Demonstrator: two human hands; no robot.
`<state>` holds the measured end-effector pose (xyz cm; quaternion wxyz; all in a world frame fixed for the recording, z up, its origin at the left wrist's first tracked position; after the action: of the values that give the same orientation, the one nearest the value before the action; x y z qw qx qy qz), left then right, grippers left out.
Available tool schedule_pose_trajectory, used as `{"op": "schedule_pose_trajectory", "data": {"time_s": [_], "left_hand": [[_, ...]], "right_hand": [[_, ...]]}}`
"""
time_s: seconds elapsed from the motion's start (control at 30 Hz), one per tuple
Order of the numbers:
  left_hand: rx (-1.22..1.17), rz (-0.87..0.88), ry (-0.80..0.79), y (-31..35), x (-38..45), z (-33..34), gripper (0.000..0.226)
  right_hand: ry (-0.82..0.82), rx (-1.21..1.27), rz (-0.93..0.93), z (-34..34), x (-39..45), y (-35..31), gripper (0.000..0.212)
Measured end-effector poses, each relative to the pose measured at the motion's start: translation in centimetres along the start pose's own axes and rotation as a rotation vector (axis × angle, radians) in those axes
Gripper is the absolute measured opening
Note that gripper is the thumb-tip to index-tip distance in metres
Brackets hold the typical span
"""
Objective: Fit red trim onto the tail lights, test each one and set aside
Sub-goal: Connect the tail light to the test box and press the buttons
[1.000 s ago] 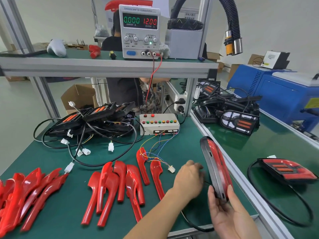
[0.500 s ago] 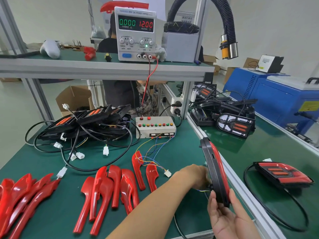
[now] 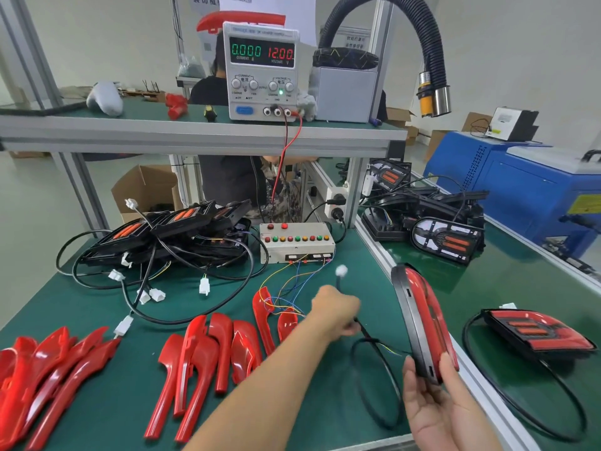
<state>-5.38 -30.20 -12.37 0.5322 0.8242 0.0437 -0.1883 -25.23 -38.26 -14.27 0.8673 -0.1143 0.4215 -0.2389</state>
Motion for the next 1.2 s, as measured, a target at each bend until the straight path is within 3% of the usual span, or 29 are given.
{"op": "schedule_pose_trajectory", "data": {"time_s": [0.03,0.07,0.17,0.3,0.47,0.6,0.83,0.97,1.2], "left_hand": [[-0.173,-0.076,-0.039,0.2,0.0,-1.0,0.001],[-0.286,-0.096,-0.067,0.6,0.0,-2.1,0.009],[-0.274,0.075,-0.067,1.8,-1.2,-5.8,0.030],[-0.129,0.396,0.210,2.9,-3.9,-12.0,0.044],[-0.547,0.469,0.356,3.5,-6.8,-16.8,0.043],[-0.437,0.584,0.397,5.0,-7.8,-17.4,0.037],[-0.157,0.471,0.339,3.1,-5.3,-14.1,0.031],[-0.037,0.405,0.260,1.9,-4.1,-12.1,0.038],[-0.007,0.307,0.153,0.2,-2.9,-10.1,0.024]], "right_hand": [[0.011,-0.001,-0.013,-0.1,0.2,-0.2,0.032],[0.021,0.001,-0.022,-0.1,0.4,-0.3,0.030],[0.060,0.001,-0.037,-0.2,0.8,-0.2,0.025],[0.150,-0.055,-0.133,-0.9,1.3,0.1,0.021],[0.247,-0.186,-0.252,-0.9,0.6,0.7,0.039],[0.266,-0.267,-0.269,-0.2,-0.4,2.2,0.026],[0.269,-0.474,-0.278,-1.1,-0.4,4.7,0.024],[0.251,-0.712,-0.348,-1.9,-1.2,5.3,0.027],[0.115,-1.071,-0.293,-2.1,-3.7,5.5,0.029]]}}
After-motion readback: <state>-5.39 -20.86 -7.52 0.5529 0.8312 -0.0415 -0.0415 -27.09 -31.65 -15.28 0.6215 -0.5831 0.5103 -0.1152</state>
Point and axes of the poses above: each hand's wrist, its own x-axis towards the middle knuckle, its own z-axis out of the palm, y = z × x, the point moved 10 cm from there along x, towards the middle knuckle, and after that the axes turned 13 degrees about y, right-handed, at the moved point
